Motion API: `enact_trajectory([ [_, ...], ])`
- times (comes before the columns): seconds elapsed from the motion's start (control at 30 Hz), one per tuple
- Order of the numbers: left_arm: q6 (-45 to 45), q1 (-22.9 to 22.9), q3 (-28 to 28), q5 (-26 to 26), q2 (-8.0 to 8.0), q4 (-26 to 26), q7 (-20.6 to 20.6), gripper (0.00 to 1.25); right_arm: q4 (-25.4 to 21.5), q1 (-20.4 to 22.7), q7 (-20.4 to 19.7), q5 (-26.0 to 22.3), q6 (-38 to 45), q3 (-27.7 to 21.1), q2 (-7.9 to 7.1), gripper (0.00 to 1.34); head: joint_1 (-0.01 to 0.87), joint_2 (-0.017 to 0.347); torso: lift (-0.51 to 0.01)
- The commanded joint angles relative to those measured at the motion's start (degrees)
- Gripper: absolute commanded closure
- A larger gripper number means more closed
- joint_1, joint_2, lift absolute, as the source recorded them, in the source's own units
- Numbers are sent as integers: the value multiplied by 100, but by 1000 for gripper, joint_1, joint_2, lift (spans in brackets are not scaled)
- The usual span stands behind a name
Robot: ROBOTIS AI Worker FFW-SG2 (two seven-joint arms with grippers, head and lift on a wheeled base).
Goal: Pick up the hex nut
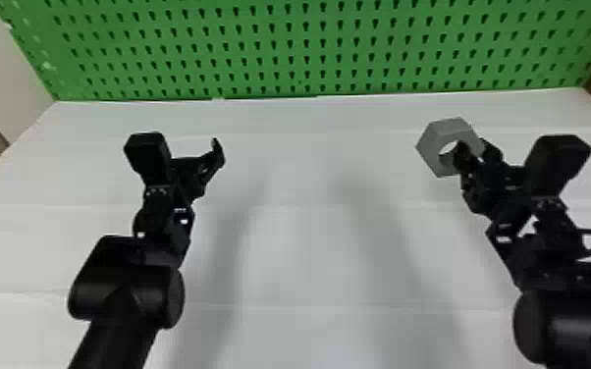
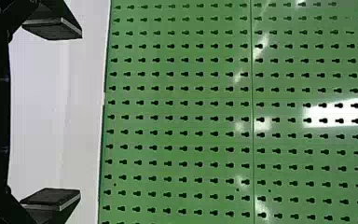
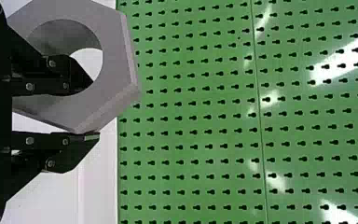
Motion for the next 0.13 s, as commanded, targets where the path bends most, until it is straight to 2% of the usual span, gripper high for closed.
enact_trajectory([
  [0.0, 0, -118, 34, 48, -51, 66, 0, 90, 0, -75, -9, 37, 15, 18, 5, 932, 785, 150, -80],
  [0.1, 0, -197, 52, 75, -77, 101, 0, 90, 0, -83, -18, 37, 15, 27, 5, 932, 785, 150, -80],
])
